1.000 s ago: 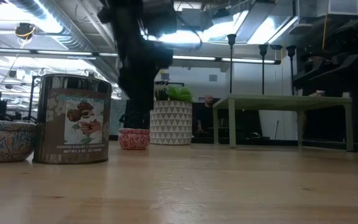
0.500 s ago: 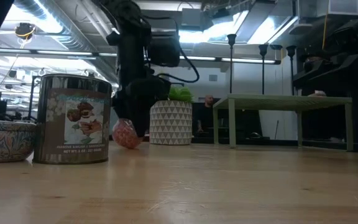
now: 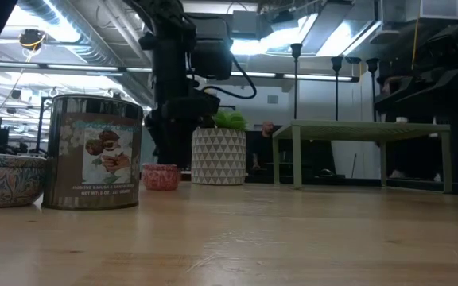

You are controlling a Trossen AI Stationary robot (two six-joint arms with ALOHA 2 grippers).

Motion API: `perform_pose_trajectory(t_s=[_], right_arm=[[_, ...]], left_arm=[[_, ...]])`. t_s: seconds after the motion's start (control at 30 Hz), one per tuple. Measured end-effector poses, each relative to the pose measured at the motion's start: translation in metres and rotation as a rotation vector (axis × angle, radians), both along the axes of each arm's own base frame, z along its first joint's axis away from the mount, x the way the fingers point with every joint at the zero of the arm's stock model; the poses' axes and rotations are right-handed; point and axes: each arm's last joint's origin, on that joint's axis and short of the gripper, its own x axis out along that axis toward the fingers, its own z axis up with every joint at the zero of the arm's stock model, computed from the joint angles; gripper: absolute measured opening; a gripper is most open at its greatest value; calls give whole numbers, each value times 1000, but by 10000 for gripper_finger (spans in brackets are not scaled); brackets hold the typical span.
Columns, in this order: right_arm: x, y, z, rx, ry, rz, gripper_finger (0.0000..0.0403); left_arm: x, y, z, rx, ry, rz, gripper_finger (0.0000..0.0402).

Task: Pick & Place candle stick holders
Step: Put the red yellow scented candle on the shelf

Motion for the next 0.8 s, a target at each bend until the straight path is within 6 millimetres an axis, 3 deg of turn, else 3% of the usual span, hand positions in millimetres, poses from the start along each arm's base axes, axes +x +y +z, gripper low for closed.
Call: perform_pose_trajectory(t_s=[0.43,0.8], right_arm=[[0,0,0,0,0,0,204],[0,0,0,0,0,0,204]], left_arm=[[-10,-3,0,-33,103,32,318],[-18,-4,-13,-25,135,88,318]])
